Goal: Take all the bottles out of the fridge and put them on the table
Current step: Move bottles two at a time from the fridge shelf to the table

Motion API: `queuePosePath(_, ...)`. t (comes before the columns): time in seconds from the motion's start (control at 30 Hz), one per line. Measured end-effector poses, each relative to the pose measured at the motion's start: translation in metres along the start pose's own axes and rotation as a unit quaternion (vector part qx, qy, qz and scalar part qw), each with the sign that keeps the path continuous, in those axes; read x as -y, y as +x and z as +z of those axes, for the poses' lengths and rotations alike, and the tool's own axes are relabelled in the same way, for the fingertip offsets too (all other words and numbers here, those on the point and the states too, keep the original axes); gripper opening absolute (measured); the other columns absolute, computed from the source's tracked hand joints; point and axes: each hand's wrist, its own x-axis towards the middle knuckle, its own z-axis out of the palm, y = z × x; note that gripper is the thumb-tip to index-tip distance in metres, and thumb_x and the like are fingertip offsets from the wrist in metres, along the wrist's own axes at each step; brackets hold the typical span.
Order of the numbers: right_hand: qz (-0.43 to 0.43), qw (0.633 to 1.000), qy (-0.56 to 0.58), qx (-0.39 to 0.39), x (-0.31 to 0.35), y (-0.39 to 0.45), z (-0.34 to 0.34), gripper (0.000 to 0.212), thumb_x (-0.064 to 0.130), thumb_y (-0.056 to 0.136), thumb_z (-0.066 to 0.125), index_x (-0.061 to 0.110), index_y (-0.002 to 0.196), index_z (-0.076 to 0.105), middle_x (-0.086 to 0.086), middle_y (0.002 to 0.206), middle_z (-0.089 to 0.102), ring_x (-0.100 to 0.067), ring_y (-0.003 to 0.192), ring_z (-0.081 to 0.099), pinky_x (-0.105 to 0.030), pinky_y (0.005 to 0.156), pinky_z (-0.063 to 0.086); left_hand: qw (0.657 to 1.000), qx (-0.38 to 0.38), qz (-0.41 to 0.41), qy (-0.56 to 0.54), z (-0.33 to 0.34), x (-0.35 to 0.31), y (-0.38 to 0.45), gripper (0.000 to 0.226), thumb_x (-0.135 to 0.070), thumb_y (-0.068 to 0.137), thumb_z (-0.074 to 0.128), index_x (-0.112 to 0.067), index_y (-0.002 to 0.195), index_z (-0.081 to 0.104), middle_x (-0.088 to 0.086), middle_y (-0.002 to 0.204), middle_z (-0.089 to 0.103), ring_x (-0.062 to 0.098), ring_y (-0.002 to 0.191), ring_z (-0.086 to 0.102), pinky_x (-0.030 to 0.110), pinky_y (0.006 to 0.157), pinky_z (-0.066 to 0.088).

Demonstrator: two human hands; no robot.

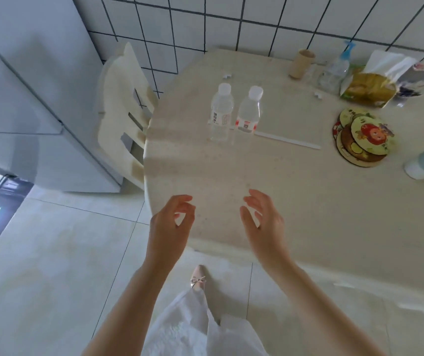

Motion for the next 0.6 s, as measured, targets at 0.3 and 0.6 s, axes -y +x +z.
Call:
queuePosePath(0.3,-0.038,0.986,0.001,0.162,-0.013,-0.123,-0.022,0.034,0.021,0.095,0.056,0.016,0.128,0.051,0.003,0.119,0.062,-0.008,0.115,0.056,-0.014,0.093,0.040,0.990,-0.113,-0.080,0.006,-0.013,0.017,-0.173,0.019,-0.015,0.090,0.063,-0.030,0.101,0.064,-0.017,0.084,0.071,0.002,0.086,0.064,0.010,0.077,0.046)
queuePosePath(0.6,-0.075,0.947,-0.002,0.311,0.007,-0.218,-0.005,0.032,0.025,0.096,0.054,0.024,0.128,0.049,0.013,0.121,0.059,-0.004,0.120,0.053,-0.030,0.104,0.043,0.964,-0.208,-0.167,0.018,-0.062,0.031,-0.302,0.026,-0.017,0.089,0.064,-0.043,0.096,0.060,-0.020,0.084,0.070,0.000,0.088,0.064,0.018,0.075,0.049)
